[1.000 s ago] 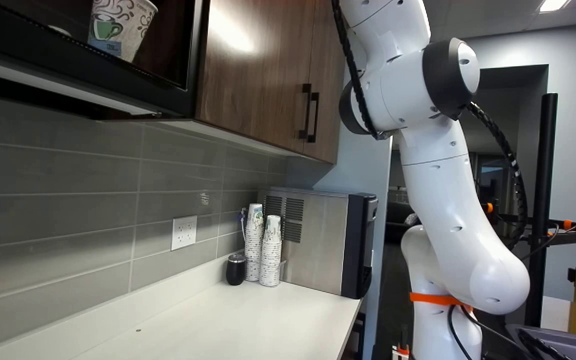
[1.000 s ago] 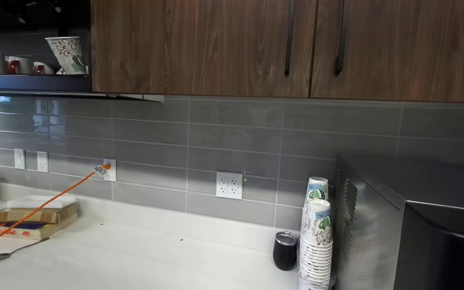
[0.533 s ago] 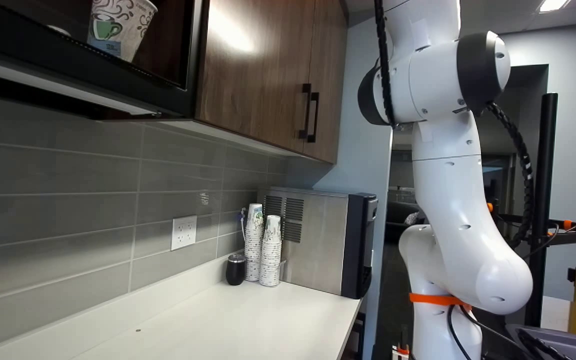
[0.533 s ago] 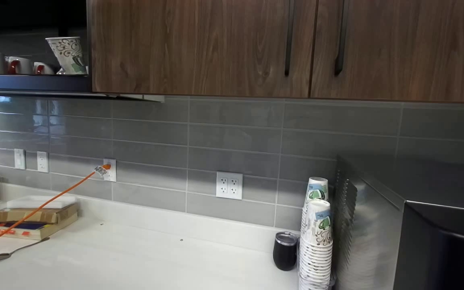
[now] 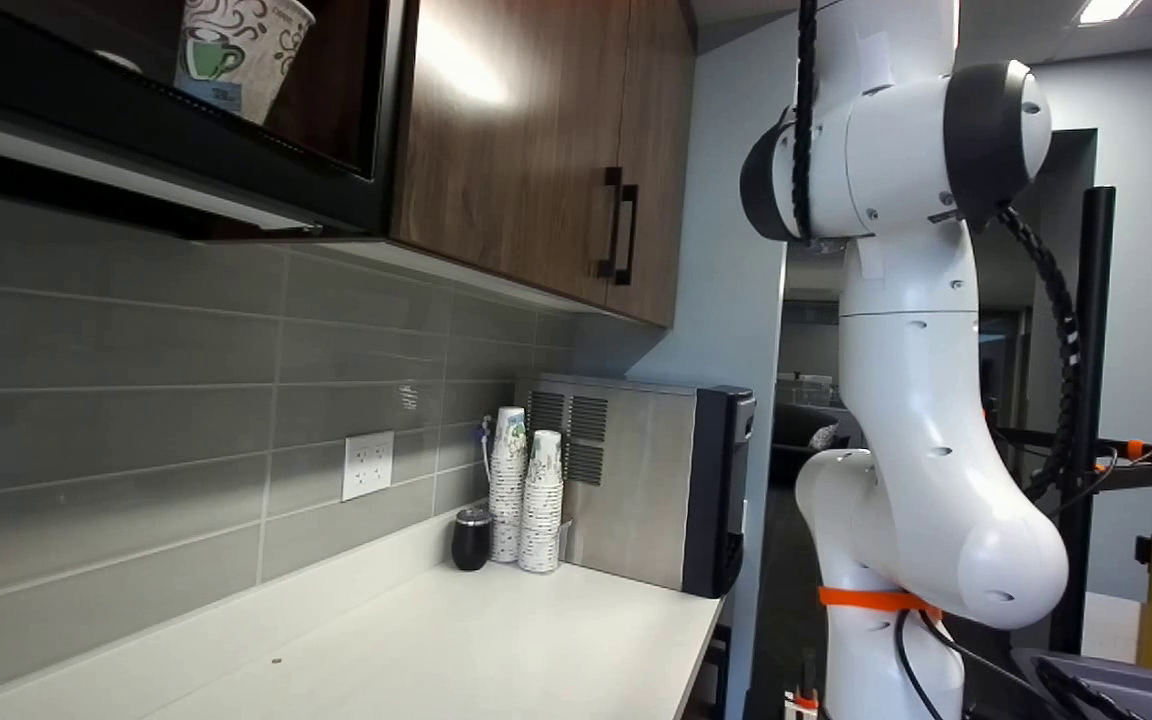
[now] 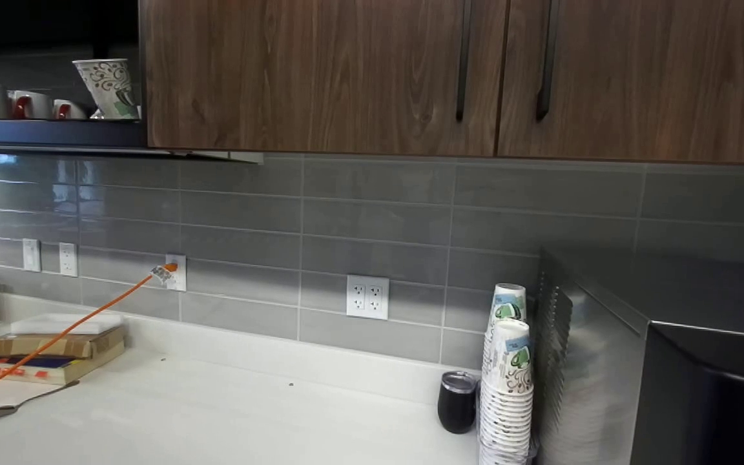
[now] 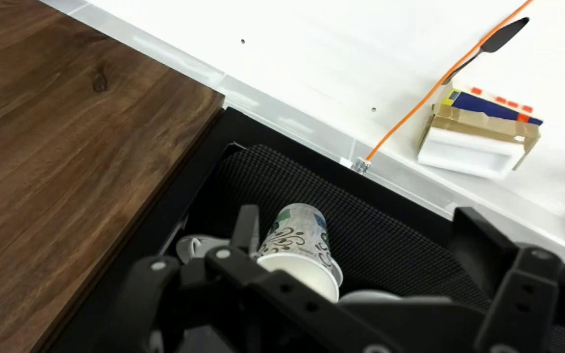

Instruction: Pick up the coffee cup from the left side of the counter and place it in the open upper cabinet.

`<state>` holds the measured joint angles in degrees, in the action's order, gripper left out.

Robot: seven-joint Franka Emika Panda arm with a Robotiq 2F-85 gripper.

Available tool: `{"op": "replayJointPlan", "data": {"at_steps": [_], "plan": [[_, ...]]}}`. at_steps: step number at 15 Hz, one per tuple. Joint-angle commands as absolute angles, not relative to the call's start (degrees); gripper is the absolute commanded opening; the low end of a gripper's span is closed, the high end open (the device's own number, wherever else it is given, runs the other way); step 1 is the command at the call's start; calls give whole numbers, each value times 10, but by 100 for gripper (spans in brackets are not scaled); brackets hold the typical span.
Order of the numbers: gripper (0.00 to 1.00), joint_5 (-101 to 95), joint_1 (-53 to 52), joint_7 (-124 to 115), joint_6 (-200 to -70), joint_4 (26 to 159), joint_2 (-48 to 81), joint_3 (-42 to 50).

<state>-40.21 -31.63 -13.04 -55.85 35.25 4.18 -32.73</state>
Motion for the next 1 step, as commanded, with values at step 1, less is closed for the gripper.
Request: {"op": "replayJointPlan", "data": {"at_steps": [1], "plan": [[100, -381, -330, -130, -570, 365, 33, -297]]}}
